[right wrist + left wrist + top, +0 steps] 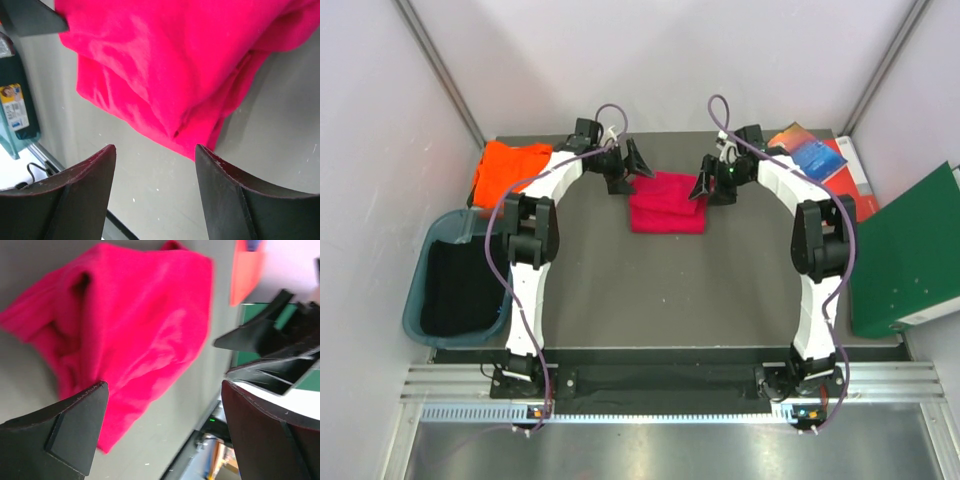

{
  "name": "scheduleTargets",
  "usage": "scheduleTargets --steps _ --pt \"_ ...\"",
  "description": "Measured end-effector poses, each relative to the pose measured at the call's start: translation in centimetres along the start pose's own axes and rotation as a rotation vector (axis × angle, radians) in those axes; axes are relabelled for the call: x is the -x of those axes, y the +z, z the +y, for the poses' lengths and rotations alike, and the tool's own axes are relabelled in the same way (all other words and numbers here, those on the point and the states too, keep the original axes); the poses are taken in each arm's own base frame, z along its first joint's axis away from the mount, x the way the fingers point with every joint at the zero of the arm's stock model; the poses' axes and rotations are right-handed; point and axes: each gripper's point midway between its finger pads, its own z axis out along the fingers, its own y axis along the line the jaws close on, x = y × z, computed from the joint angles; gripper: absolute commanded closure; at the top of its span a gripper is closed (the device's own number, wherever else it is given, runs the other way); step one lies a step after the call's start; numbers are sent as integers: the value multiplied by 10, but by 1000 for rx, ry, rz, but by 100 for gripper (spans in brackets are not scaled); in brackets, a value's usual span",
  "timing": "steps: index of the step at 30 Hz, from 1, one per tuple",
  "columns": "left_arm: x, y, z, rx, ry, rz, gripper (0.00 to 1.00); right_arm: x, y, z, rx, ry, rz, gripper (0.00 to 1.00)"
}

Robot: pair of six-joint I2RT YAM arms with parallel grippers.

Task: Fold and stack the t-shirts
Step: Fold the long partially folded tshirt into a neat square

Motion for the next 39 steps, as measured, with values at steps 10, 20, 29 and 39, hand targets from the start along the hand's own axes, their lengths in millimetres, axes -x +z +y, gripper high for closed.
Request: scheduleTargets --steps 10,20,29,39 --pt "-17 -7 34 164 40 41 11 -9 13 7 12 -26 20 38" --pt "-16 -9 49 242 57 30 50 -17 51 -15 9 16 95 55" --pt "-16 -9 46 228 53 30 100 -14 55 -10 25 3 103 82" --pt "-6 -9 24 150 30 0 100 2 42 8 78 -16 61 82"
